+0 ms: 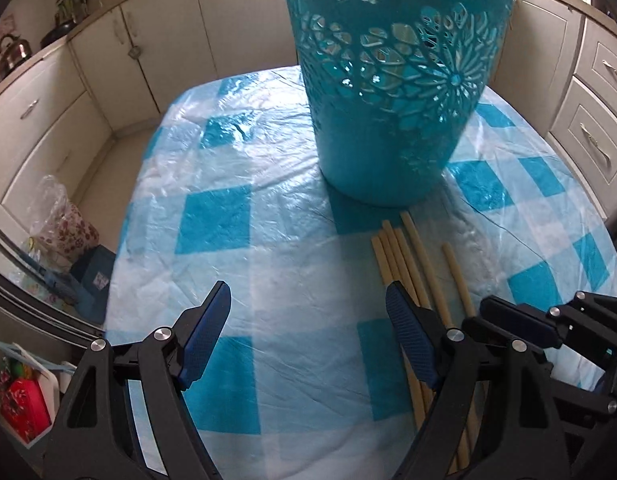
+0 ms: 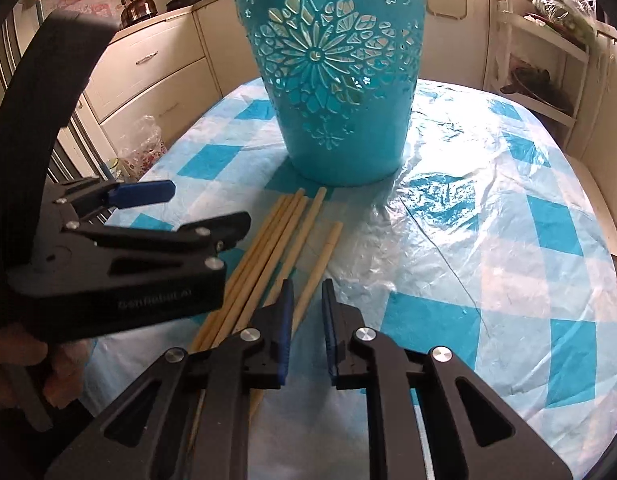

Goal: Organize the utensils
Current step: 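Lower the left gripper onto the chopstick pile and close on one chopstick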

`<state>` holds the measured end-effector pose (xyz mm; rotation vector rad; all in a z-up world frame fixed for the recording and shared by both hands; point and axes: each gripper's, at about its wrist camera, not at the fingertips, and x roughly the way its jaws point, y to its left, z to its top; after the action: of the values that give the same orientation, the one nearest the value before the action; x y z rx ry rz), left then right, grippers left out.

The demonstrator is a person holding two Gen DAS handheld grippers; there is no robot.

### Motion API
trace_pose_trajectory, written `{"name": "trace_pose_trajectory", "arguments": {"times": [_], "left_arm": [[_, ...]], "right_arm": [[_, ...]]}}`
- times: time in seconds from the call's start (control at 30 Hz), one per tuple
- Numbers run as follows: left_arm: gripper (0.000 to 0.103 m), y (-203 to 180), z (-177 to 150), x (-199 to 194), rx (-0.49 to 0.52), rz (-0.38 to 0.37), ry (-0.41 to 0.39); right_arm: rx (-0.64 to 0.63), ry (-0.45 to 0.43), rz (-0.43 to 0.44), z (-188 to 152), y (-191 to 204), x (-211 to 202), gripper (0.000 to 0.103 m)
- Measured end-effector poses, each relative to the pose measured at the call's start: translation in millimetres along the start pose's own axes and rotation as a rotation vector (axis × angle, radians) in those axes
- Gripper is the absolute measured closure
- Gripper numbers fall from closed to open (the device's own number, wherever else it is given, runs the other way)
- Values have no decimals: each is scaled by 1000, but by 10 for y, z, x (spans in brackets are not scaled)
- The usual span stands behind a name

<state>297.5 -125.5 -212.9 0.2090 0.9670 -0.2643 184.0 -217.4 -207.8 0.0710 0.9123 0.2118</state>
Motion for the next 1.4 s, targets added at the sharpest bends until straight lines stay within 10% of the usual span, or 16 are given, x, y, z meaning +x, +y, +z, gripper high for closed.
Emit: {"name": "trace_pose_trajectory", "arguments": {"times": [1.07,1.4], "left_arm": [[33,-80,89,173,-16,-27,67],[87,-100,230,202,33,-89,92]], "right_arm": [[34,3,23,38,-106,44,86],[53,24,36,213,-210,164,85]]}}
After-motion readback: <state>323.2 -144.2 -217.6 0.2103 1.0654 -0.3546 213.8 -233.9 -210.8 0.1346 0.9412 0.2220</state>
